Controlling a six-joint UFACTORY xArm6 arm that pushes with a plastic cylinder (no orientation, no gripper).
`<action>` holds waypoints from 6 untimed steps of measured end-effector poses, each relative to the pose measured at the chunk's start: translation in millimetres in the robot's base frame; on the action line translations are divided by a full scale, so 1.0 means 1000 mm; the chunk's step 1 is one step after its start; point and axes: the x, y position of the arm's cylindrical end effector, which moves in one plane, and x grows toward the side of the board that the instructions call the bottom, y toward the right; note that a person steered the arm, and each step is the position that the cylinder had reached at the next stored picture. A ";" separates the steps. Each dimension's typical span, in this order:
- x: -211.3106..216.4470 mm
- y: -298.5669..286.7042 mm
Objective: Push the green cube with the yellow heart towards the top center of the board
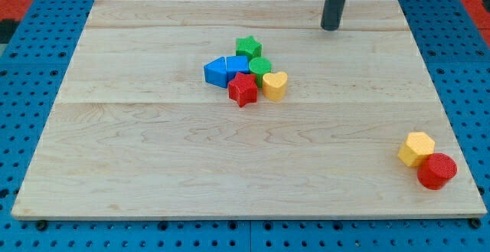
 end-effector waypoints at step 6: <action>0.106 -0.138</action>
